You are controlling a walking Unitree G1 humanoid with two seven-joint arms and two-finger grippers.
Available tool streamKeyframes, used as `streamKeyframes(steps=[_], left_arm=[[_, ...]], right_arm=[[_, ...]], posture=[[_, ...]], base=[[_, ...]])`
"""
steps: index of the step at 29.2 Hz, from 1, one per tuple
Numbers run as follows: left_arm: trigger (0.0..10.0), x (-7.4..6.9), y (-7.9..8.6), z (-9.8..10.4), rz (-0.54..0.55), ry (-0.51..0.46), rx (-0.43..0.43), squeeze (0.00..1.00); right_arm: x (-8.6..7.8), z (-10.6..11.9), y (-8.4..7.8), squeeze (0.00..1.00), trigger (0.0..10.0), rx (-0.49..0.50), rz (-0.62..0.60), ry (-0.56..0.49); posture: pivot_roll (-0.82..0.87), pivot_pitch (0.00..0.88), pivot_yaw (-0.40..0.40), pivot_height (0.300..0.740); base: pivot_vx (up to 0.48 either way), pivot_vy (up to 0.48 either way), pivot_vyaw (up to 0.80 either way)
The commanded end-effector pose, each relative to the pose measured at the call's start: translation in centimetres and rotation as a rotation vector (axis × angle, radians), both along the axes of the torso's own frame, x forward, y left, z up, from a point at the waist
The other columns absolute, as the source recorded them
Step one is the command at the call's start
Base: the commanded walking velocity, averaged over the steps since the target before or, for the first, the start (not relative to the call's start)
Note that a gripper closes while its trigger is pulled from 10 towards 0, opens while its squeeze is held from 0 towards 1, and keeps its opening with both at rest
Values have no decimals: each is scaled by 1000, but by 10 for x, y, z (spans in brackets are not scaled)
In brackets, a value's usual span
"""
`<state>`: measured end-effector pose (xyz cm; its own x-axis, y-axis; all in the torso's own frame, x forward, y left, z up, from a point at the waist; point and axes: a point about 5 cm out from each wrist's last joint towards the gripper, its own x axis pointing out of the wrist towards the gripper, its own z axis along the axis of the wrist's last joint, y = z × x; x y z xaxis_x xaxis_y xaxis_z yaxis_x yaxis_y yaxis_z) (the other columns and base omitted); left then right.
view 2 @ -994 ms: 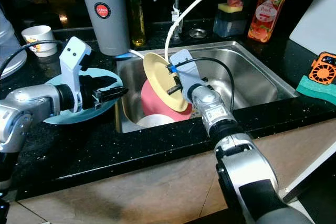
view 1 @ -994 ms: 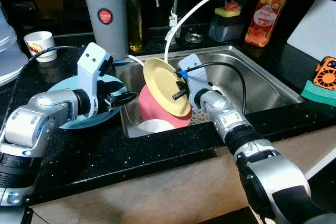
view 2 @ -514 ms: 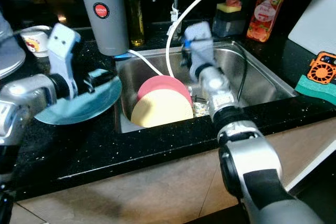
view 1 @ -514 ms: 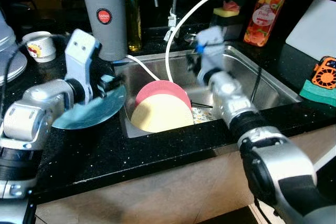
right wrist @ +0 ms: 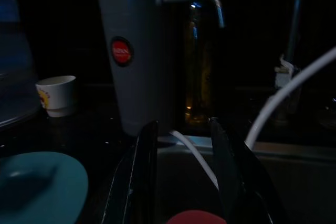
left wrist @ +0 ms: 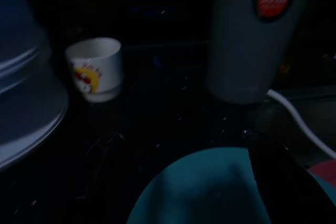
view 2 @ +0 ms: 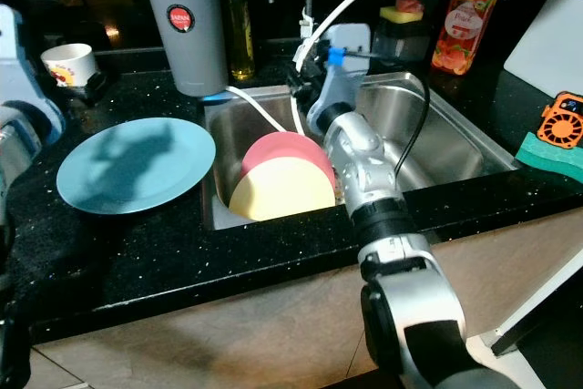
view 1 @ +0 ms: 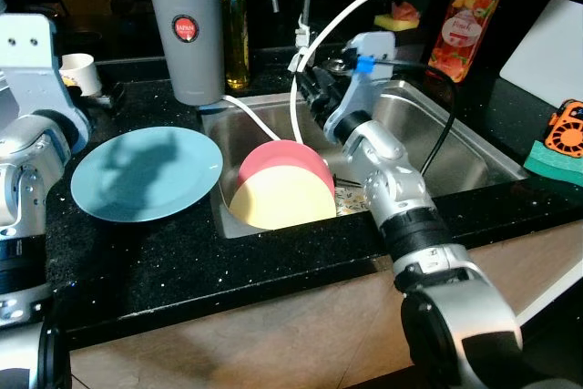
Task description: Kitchen organization
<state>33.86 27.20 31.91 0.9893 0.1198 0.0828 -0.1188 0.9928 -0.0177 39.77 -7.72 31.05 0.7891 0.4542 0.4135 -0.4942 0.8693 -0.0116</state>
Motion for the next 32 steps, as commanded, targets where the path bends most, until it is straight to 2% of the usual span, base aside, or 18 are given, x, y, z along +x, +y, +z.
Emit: streamKeyframes(steps=[1, 2, 3, 4, 5, 7, 11, 13, 20, 21, 26, 32], left_arm=[[10000, 0, 6, -5, 34, 37, -29, 1000], [10000, -1, 12, -8, 70, 54, -68, 1000], [10000, -2, 17, -12, 96, 79, -120, 118], [10000, -2, 17, -12, 96, 79, -120, 118], [10000, -4, 21, -17, 121, 95, -169, 0], [10000, -7, 25, -23, 159, 110, -223, 0], [10000, -10, 29, -28, 206, 115, -258, 0], [10000, -12, 30, -33, 214, 128, -304, 0], [10000, -15, 32, -41, 229, 154, -344, 0], [10000, -16, 30, -49, 221, 190, -389, 0], [10000, -18, 25, -61, 206, 246, -458, 0], [10000, -20, 19, -77, 172, 323, -450, 0]], right_arm=[[-2, 0, 2, 0, 10000, -21, 12, -6], [-3, -2, 3, 0, 10000, -25, 27, 3], [-4, -3, 4, 0, 10000, -31, 40, 9], [-4, -3, 4, 0, 10000, -31, 40, 9], [-6, -4, 5, 0, 10000, -37, 53, 18], [-10, -6, 7, 0, 10000, -55, 74, 33], [-12, -9, 8, 0, 10000, -73, 91, 47], [-13, -10, 9, 0, 10000, -83, 94, 49], [-14, -12, 10, 0, 10000, -97, 107, 60], [-17, -16, 13, 0, 10000, -133, 152, 86], [-23, -25, 18, 0, 10000, -191, 206, 132], [-26, -29, 19, 0, 10000, -217, 227, 152]], posture=[[33, 105, 4, 740], [35, 105, 4, 740], [34, 104, 3, 740], [34, 104, 3, 740], [34, 104, 3, 740], [33, 102, 2, 740], [33, 102, 2, 740], [32, 92, -1, 740], [30, 87, 2, 740], [31, 84, 2, 740], [31, 80, 4, 740], [30, 78, 9, 740]], base=[[0, 0, 0], [0, 0, 0], [0, 0, 0], [0, 0, 0], [0, 0, 0], [0, 0, 0], [0, 0, 0], [0, 0, 0], [0, 0, 0], [0, 0, 0], [0, 0, 0], [0, 0, 0]])
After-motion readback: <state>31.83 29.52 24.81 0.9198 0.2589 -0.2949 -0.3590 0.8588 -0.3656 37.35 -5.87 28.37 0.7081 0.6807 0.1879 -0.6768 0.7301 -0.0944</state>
